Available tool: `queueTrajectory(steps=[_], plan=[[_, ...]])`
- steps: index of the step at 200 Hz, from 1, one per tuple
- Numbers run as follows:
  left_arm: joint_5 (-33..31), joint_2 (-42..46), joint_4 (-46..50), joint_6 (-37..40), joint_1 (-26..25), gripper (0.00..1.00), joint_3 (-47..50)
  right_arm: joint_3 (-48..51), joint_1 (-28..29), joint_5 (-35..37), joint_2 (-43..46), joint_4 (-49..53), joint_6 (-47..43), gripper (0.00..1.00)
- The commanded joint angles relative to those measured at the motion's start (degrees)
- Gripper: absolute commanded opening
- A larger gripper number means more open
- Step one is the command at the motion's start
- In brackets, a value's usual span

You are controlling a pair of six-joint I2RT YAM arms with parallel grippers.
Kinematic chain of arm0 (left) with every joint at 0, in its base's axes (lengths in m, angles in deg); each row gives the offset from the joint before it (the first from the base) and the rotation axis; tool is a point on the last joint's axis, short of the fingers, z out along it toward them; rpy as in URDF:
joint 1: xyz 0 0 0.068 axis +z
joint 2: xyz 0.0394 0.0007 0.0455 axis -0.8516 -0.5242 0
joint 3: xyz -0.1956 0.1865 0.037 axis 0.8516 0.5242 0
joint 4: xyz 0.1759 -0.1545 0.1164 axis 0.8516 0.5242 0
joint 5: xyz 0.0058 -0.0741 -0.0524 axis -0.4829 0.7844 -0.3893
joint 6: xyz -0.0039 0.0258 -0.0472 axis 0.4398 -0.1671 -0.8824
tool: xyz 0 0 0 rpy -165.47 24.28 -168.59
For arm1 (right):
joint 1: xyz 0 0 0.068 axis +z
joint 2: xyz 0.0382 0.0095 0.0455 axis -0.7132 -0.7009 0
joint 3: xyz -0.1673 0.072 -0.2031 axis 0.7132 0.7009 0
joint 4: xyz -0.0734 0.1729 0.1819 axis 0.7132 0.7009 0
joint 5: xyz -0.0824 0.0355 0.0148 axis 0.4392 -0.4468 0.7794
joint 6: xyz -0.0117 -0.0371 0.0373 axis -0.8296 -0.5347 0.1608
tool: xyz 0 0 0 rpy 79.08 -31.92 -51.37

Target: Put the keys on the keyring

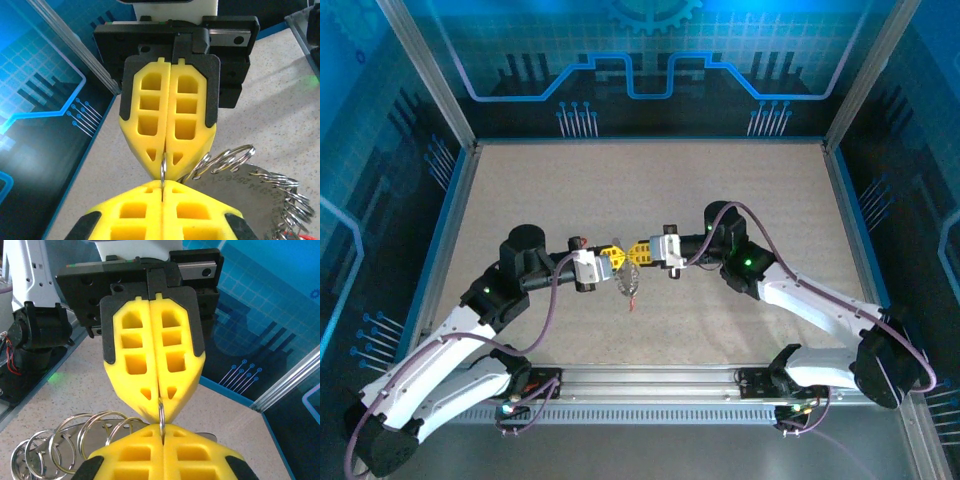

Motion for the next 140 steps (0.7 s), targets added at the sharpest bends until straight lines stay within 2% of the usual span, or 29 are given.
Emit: queueTrajectory(steps=[1,22,36,51,67,101,140], plan=[[1.45,-0.23,0.68,1.79,0.04,0.00,-0.80,-1.95,1.04,-1.29,-0.39,-0.09,-1.22,0.00],[0.46,0.18,1.23,3.42,0.06,0.00,-0.45,-1.92,1.02,-0.22,-0.12,0.39,-2.25,0.00],[-0.38,0.53,1.48,4.19,0.03,0.00,-0.25,-1.98,1.00,0.12,0.03,2.26,-3.97,0.05],[-1.19,0.90,2.20,5.38,0.09,0.00,-0.15,-1.94,1.01,0.80,0.25,3.99,-5.50,0.24],[-2.26,1.54,2.21,7.08,-0.01,0.00,0.48,-1.55,1.04,1.68,0.61,4.00,-6.95,0.35],[-4.84,3.89,2.38,13.82,0.06,0.00,2.65,-1.47,0.86,2.28,0.88,6.07,-11.38,0.42],[-9.02,6.51,8.25,23.07,0.02,0.00,2.87,-1.98,0.69,2.68,-0.73,6.08,-12.77,0.45]])
